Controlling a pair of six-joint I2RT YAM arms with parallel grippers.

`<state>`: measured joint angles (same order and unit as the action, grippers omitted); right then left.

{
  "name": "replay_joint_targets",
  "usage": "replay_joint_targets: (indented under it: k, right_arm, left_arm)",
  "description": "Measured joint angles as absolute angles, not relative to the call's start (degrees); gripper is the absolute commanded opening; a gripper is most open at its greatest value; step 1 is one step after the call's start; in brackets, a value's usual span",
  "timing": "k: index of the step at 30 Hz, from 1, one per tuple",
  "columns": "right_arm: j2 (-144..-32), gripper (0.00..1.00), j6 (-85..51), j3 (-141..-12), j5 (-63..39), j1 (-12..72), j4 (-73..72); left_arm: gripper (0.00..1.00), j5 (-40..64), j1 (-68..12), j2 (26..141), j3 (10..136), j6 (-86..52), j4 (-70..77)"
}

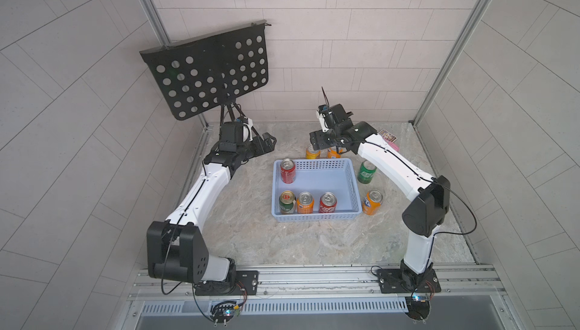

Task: Take out the drinks from the basket
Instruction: Place the drink at the center of the board, then pick up the drink from the basket.

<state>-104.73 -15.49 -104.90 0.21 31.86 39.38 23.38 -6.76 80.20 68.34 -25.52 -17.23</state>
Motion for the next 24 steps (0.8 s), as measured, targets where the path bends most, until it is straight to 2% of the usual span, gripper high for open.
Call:
replay_joint_targets:
  k: [5,10,15,24]
  right_arm:
    - [-97.84,0.85,-13.76,-93.54,-1.93,31.88,36.36]
    - [-94.19,0.84,-13.52,-87.88,-3.66,32.49,36.03]
    - [-89.34,0.84,-13.74,-82.56,-4.36,34.30,35.38]
    - [-89.36,0.86,-17.06,-82.08,-6.61,37.74,32.77]
  left_arm:
    - [1.00,18.57,-6.76,76.69,67.79,-21.78,-20.86]
    - [1.00,10.48,-6.63,71.11,62.46,-22.02,-19.64]
    - [1.00,4.36,-6.09,71.57,62.11,-23.18,-20.14]
    - [1.00,6.24,-5.19,74.04,62.13,-26.41,-20.03]
